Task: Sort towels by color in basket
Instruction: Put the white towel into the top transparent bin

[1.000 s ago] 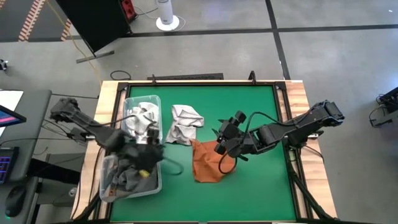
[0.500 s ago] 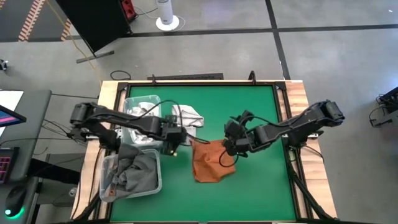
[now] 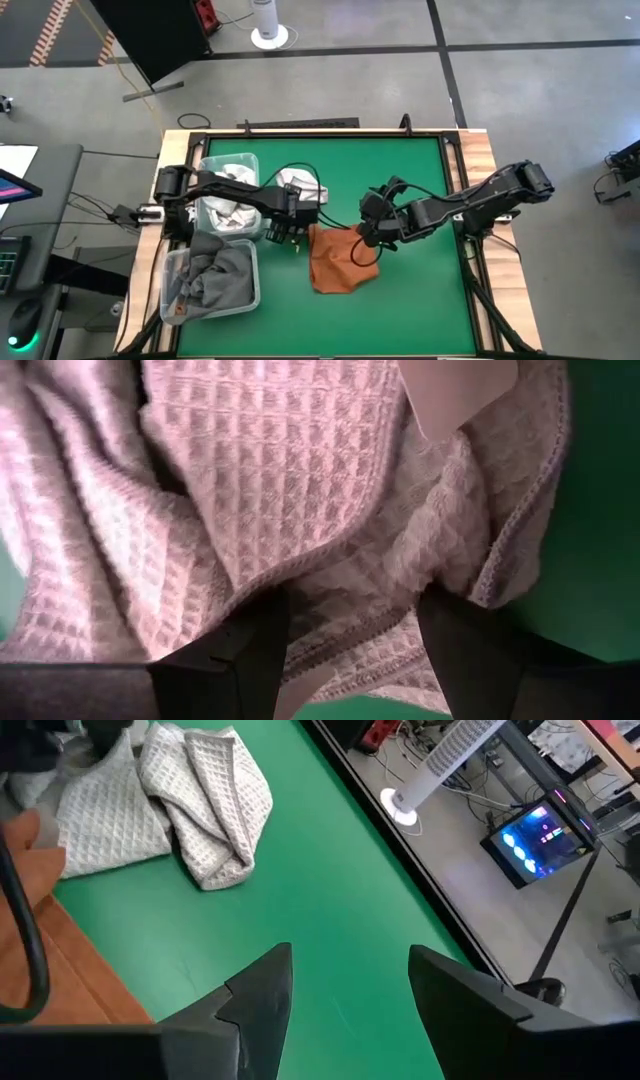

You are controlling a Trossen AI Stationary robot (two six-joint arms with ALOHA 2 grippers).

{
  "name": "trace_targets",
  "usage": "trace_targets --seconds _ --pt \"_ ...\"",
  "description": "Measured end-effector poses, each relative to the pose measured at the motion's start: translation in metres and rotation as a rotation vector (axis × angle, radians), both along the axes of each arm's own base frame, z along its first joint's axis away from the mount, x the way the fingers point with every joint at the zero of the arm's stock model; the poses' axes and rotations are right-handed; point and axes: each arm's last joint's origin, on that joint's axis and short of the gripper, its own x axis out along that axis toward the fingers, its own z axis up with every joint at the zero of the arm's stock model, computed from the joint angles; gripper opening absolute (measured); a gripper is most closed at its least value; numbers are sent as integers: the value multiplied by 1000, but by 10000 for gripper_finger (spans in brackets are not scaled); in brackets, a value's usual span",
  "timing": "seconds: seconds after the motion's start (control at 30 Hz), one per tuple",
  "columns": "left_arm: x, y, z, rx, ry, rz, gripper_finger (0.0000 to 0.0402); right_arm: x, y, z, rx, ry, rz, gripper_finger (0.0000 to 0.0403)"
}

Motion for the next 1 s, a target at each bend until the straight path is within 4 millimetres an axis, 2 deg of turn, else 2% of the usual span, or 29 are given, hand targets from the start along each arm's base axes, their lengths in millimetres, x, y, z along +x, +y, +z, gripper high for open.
trace_targets --seconds 0.17,0.27,0.4,0.5,0.6,0.73,0.87,1.0 --pt "1 0 -5 0 21 -20 194 -4 -1 6 -18 -25 -9 234" --pt "1 -3 -4 0 24 -39 139 -6 -1 12 -14 -54 -8 234" --pt "0 -8 0 -25 12 -72 24 -10 4 17 -18 -88 2 234" --pt "0 -10 16 -39 -25 -76 8 -13 8 20 -28 -104 11 234" --pt "-2 -10 49 -56 -105 -57 4 -17 12 22 -45 -113 7 234" --pt "-17 -11 107 -75 -243 -35 2 -25 15 22 -62 -114 -17 234" --pt "-53 -14 173 -200 -395 -75 2 -30 15 22 -71 -127 -48 234" --pt "-98 -16 227 -279 -559 -49 1 -30 15 23 -70 -142 -54 234"
